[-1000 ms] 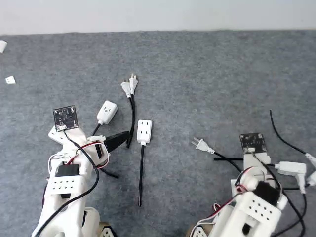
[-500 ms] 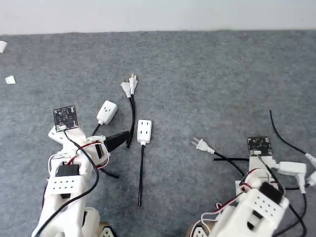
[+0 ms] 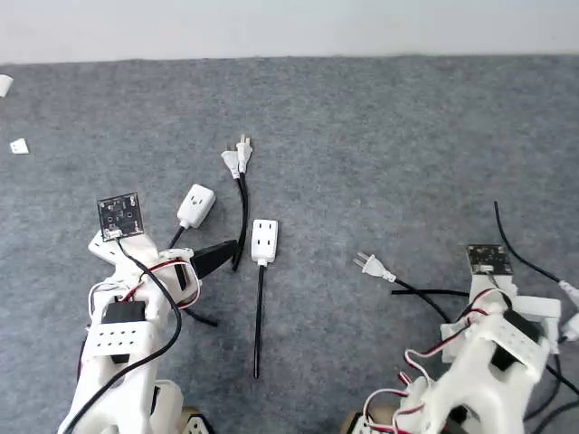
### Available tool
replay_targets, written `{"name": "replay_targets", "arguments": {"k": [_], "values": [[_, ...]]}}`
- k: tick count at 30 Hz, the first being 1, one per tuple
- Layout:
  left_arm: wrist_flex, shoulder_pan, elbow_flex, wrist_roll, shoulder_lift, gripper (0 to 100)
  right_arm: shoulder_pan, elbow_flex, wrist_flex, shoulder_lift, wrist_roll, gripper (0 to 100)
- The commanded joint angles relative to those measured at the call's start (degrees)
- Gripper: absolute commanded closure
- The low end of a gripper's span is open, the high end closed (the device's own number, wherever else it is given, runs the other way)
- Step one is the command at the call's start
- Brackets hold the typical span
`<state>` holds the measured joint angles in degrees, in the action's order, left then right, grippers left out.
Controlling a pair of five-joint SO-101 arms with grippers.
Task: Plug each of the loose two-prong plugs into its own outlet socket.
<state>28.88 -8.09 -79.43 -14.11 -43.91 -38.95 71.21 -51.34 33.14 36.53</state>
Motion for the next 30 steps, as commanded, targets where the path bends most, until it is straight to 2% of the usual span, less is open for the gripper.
{"name": "replay_targets", "arguments": {"k": [1,7,16,20,30], "values": [[-1.2,0.2,1.4,0.4,-1.2,49,-0.7,-5.2,1.2,1.4,-2.5,98.9],[-1.2,0.2,1.4,0.4,-1.3,49,1.2,-13.8,1.2,4.9,-8.7,99.0],[-1.2,0.0,1.4,0.4,-1.3,49,18.9,-24.9,4.5,-2.1,-14.8,99.0],[-1.2,-0.1,1.4,0.4,-1.3,49,24.0,-31.6,8.0,-9.7,-15.5,99.0],[-1.2,-0.2,1.3,0.4,-1.3,49,36.5,-55.8,8.0,-37.6,-15.5,99.0]]}}
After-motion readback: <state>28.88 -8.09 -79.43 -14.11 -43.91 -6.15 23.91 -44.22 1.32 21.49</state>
